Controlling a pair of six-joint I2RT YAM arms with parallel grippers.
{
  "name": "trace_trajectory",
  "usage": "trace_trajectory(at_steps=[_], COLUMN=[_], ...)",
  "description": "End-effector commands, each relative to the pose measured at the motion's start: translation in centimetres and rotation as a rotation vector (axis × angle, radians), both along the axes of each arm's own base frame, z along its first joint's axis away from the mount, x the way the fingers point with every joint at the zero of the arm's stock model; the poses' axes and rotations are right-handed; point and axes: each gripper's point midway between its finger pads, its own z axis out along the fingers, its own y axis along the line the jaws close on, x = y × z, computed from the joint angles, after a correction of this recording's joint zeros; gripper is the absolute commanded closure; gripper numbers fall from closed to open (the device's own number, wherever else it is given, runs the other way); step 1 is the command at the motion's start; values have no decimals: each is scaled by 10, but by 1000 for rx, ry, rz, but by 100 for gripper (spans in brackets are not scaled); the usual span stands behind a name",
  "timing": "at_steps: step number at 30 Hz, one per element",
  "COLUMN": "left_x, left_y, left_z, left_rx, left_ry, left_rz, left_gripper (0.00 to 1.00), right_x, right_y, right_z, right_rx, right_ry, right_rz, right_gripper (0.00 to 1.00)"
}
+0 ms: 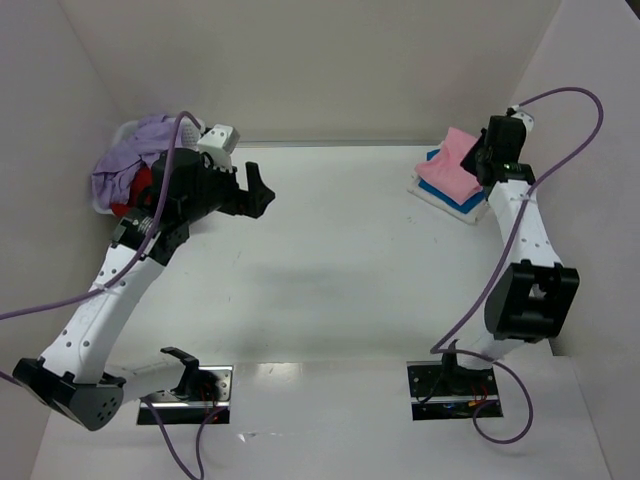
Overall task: Fold and stack the t-shirts
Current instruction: Put the neatly folded tshirt into the corner of the board with the right arm
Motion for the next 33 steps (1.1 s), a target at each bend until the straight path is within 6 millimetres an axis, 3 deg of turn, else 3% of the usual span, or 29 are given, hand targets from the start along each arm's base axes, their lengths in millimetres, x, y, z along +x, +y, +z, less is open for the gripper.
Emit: trace_trajectory(at_steps=[1, 2, 3, 6, 7, 10, 18, 23, 24, 28, 30, 33], left_x=[10, 11, 14, 19, 22, 26, 36, 35, 35, 33, 32, 31], left_y=[-6, -6, -7, -9, -10, -8, -13, -15, -15, -14, -13, -13], left_z=[10, 12, 8, 3, -1, -5, -30, -35, -35, -35, -35, -34], left_rx=[-41, -45, -40, -34, -23, -18, 10, 13, 13, 12, 10, 6], left_ry=[-33, -41, -28, -14, -8, 3, 61, 80, 80, 79, 72, 63], left_rz=[-1, -1, -1, -1, -4, 5, -6, -14, -14, -14, -14, -14], left_gripper=[0, 0, 0, 0, 0, 0, 0, 0, 0, 0, 0, 0], right_x=[48, 56, 67, 85, 92, 98, 79, 57, 56, 37, 24, 19], right_y=[2, 4, 5, 2, -2, -13, -45, -58, -59, -65, -74, -82], right_z=[40, 36, 14, -11, -35, -80, -134, -148, -134, -127, -138, -138], right_rx=[27, 43, 58, 66, 65, 48, -74, -107, -114, -117, -106, -97], right_ry=[-173, -173, -132, -111, -71, 25, 177, 270, 243, 264, 294, 291], right_rz=[30, 36, 51, 38, 23, -30, -162, -218, -228, -260, -275, -289], right_gripper=[100, 100, 100, 100, 100, 100, 100, 100, 100, 100, 100, 100])
